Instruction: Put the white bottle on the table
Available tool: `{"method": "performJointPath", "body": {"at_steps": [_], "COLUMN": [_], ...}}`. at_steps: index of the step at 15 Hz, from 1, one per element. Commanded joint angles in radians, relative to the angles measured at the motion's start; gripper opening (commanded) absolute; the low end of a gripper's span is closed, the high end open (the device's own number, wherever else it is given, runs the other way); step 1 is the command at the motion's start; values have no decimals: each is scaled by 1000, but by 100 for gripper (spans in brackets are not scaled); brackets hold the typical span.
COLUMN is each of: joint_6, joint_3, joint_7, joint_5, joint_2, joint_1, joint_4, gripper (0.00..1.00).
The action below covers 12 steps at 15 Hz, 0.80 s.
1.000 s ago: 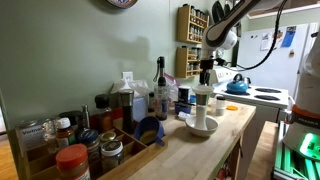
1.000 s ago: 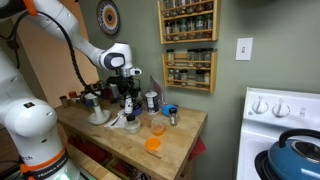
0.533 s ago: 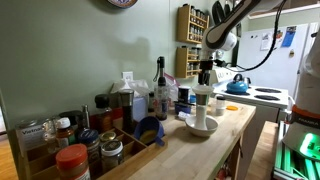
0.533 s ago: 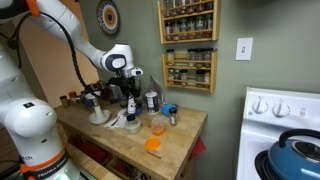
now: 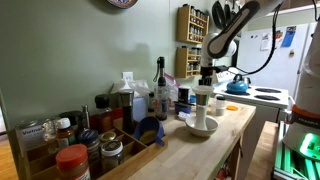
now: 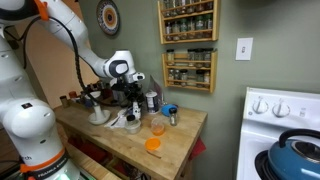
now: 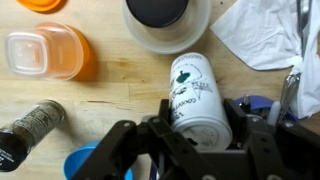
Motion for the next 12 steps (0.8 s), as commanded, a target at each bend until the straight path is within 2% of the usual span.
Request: {"method": "performJointPath", "body": {"at_steps": [1, 6, 10, 11, 12], "joint_6": [76, 130, 159, 163, 162], "joint_3": [10, 18, 18, 19, 18], "joint_7": [15, 51, 40, 44, 39], "joint_5": [15, -17, 20, 21, 26], "joint_2": [2, 21, 30, 31, 31], "joint_1": [1, -7, 1, 0, 1], "joint_4": [-39, -63, -81, -83, -85], "gripper": [31, 31, 31, 81, 82]}}
